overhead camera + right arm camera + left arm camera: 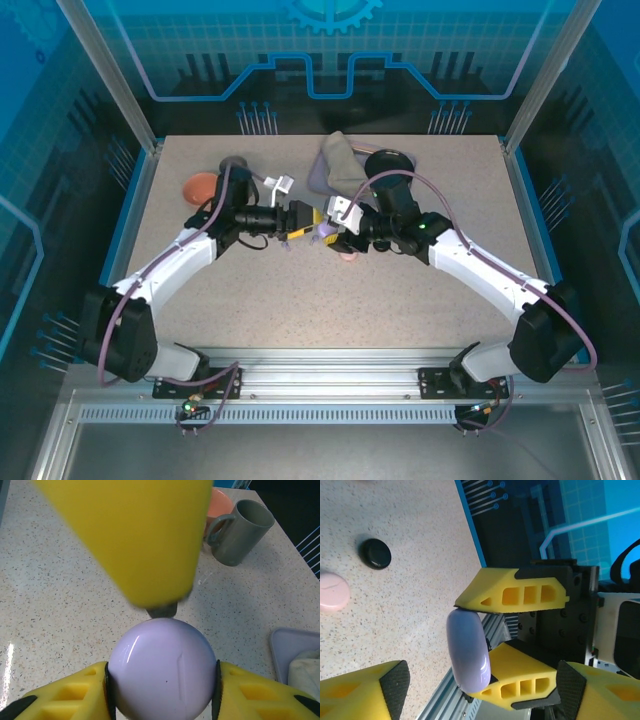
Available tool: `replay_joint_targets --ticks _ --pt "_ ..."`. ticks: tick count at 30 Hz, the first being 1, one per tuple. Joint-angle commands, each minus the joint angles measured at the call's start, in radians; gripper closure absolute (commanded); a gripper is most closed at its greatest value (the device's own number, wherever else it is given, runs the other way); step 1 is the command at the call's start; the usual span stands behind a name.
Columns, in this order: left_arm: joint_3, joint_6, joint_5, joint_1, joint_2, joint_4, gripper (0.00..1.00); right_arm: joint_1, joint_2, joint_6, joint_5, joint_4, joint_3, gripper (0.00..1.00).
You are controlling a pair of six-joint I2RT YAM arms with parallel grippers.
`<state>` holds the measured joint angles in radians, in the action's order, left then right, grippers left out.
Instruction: Insert wireless bluetooth earbuds into charging case
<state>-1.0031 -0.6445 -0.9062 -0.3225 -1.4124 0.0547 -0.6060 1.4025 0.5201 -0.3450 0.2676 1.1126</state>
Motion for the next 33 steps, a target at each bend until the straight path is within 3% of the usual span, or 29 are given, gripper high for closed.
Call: replay_joint_targets --ticks 1,5,9,11,18,23,28,33 --pt "-0.049 0.025 -0.009 -0.038 -0.037 0.006 0.23 0.0 -0.02 0.0 -0.003 -0.017 -0.011 0.53" --pt "-0.061 -0.006 -0.023 -0.077 -0.09 -0.022 0.38 -0.003 -0.009 -0.011 -0.002 -0.028 -0.012 0.53" --pt "-0.066 -0.029 -0.025 -0.093 -0.11 -0.055 0.69 -0.012 0.007 -0.015 0.002 -0.035 -0.014 0.53" --pt "-0.067 -0.02 -0.014 -0.092 -0.103 -0.047 0.76 -0.013 0.009 -0.017 0.005 -0.036 -0.014 0.53" --pt "-0.088 0.101 0.045 -0.093 -0.061 0.057 0.88 0.01 -0.02 -0.026 -0.018 -0.002 -0.006 0.44" --pt "-0.087 0.233 0.112 -0.093 -0.014 0.099 0.91 0.063 -0.116 -0.04 -0.082 0.031 -0.033 0.19" --pt "-0.077 0.41 0.168 -0.096 0.023 0.115 1.0 0.148 -0.223 -0.046 -0.195 0.099 -0.051 0.01" --pt "-0.04 0.621 0.239 -0.139 0.086 0.088 1.0 0.211 -0.289 -0.083 -0.304 0.147 -0.044 0.0"
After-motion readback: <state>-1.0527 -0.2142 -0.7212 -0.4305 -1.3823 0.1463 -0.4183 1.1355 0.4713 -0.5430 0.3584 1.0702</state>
